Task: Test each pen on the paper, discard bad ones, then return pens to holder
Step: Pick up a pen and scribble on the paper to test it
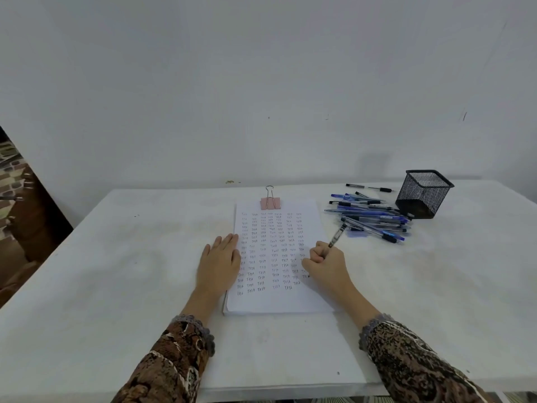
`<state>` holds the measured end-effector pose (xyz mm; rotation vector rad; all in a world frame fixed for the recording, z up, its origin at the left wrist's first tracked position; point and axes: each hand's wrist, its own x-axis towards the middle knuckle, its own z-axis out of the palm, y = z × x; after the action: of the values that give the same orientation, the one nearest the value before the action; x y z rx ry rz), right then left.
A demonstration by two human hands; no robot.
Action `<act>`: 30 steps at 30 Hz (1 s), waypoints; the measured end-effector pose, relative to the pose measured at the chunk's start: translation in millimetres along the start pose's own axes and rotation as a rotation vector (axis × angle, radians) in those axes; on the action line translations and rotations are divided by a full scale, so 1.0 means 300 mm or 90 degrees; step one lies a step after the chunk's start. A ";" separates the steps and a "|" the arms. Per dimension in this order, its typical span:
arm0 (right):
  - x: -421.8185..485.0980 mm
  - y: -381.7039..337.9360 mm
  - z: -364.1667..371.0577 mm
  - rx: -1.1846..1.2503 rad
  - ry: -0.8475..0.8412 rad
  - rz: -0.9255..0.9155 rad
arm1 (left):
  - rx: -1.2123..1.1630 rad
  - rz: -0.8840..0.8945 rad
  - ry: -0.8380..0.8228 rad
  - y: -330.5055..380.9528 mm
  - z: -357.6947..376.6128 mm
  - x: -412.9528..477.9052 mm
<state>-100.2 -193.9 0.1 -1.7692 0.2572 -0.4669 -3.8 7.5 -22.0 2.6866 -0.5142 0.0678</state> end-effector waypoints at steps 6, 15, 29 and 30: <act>-0.006 0.002 0.001 0.014 -0.001 0.000 | 0.006 -0.001 -0.001 0.003 -0.001 -0.001; -0.009 0.001 -0.038 0.234 0.060 0.086 | 0.015 -0.004 -0.003 0.006 -0.001 -0.004; 0.016 -0.024 -0.034 0.691 0.144 0.265 | 0.026 -0.008 0.000 0.008 0.003 -0.001; 0.016 -0.018 -0.028 0.748 0.158 0.271 | 0.026 -0.008 0.000 0.008 0.003 -0.001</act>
<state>-99.9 -201.9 7.9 -0.4872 0.4101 -0.3930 -4.9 5.2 -22.1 2.7292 -0.5001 0.0758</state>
